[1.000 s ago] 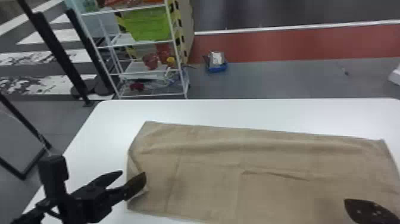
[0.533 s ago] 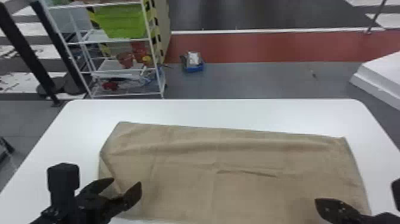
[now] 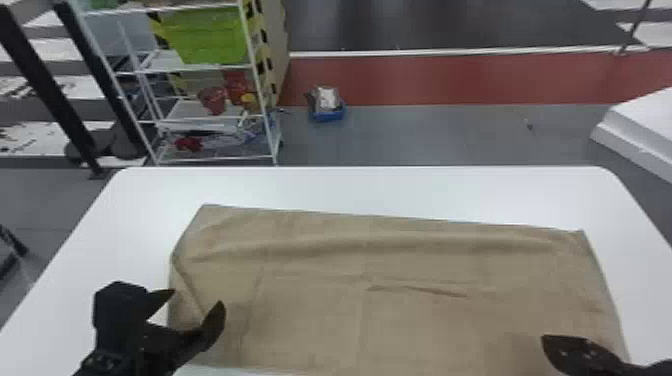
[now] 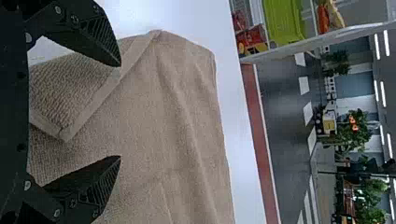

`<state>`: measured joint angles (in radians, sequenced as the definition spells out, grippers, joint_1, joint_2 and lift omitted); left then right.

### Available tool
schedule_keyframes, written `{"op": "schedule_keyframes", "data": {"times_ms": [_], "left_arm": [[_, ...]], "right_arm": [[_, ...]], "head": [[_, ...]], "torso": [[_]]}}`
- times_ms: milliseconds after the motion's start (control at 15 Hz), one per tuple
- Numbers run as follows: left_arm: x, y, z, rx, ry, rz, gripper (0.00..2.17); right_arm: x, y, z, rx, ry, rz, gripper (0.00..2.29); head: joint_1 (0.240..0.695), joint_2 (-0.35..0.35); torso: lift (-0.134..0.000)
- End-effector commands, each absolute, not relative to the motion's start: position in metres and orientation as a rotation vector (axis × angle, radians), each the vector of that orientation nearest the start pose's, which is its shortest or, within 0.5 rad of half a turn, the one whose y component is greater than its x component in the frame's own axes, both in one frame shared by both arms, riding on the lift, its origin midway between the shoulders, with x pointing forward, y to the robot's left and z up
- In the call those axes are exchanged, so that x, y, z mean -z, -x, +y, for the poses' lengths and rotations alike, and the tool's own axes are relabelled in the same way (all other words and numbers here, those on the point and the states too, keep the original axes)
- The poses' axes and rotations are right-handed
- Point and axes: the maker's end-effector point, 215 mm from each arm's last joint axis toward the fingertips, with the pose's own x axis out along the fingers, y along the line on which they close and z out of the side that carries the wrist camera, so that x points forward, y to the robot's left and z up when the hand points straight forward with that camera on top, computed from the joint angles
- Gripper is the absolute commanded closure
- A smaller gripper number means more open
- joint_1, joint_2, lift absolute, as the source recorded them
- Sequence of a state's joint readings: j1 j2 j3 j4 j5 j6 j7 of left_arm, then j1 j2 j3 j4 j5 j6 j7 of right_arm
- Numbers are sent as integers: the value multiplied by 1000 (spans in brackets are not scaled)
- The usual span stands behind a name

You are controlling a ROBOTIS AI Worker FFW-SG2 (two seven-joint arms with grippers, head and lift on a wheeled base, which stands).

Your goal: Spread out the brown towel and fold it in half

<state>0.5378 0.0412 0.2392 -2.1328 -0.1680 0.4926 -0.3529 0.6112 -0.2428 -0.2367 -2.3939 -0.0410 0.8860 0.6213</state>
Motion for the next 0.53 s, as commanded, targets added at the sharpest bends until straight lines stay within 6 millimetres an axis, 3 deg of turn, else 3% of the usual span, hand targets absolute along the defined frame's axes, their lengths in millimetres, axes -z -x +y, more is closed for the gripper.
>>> {"op": "schedule_keyframes", "data": {"times_ms": [0,200,267,400,467], "left_arm": [[449,-390,340,49,-240,503,218],[451,-380,350,43,-261,512,228],[446,-378,341,70,-216,494,502],[425,-368,316,125,-108,472,1710],[420,-364,304,150,-66,477,1919]], "right_arm": [[418,-338,-255,-457,46,687,1892],[417,-339,-255,-458,49,683,1892],[417,-339,-257,-454,49,684,1892],[417,-340,-257,-453,48,684,1892],[418,-340,-257,-452,47,685,1892]], "head": [[695,105],[695,138],[695,145],[695,143],[695,133]], "torso": [[-124],[-124],[-124],[-124],[-124]]}}
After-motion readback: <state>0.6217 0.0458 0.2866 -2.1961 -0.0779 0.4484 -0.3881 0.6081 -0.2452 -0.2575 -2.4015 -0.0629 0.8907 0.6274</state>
